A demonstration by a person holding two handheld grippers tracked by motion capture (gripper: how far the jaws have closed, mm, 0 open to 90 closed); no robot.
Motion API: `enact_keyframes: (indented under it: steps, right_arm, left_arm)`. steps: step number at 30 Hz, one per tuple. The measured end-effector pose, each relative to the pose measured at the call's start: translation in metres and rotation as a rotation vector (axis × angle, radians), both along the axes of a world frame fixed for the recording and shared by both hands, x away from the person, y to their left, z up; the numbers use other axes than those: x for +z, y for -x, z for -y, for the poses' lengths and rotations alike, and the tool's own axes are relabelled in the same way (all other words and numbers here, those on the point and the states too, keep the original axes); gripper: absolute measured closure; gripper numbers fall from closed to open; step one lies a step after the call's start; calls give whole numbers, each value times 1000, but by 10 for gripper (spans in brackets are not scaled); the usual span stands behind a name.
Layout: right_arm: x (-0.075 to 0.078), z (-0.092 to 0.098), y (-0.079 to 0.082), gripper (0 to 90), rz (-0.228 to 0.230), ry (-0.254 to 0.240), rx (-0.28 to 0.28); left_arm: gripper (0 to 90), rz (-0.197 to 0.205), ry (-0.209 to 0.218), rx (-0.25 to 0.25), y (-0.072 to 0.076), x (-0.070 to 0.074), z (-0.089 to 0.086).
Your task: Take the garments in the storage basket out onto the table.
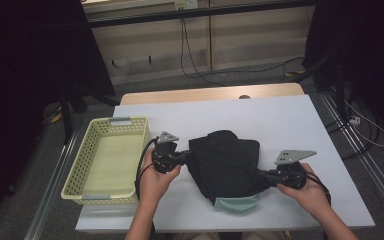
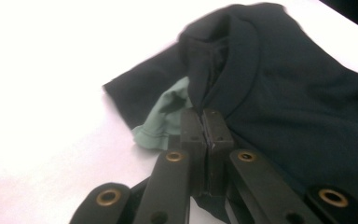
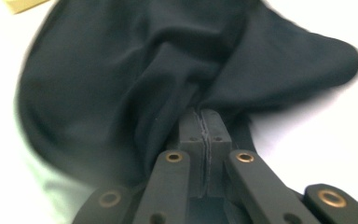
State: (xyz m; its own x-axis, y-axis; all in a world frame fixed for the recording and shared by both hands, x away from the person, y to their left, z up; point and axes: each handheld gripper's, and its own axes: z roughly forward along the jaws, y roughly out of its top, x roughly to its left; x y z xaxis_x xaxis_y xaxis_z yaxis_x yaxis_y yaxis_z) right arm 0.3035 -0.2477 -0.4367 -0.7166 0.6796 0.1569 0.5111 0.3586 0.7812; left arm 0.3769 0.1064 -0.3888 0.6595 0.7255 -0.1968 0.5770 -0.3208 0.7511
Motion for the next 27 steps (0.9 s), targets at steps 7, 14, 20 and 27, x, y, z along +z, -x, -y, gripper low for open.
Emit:
enact_keyframes:
  steps: [7,14,20,27]
  right_arm:
    - [5,-3,-3,719,46,20,-9]
    - [21,8,-29,529,135,26,-129]
    - [17,-3,-61,449,139,55,-178]
    - [2,-27,-81,311,90,32,-155]
  left_arm:
    - [890,-11,-20,0,-2,-4,1]
    - [890,-14,-36,-1,-3,-8,3]
    - [890,-11,-43,-4,-1,-5,1]
    - [891,-11,-58,3,-1,-1,-4]
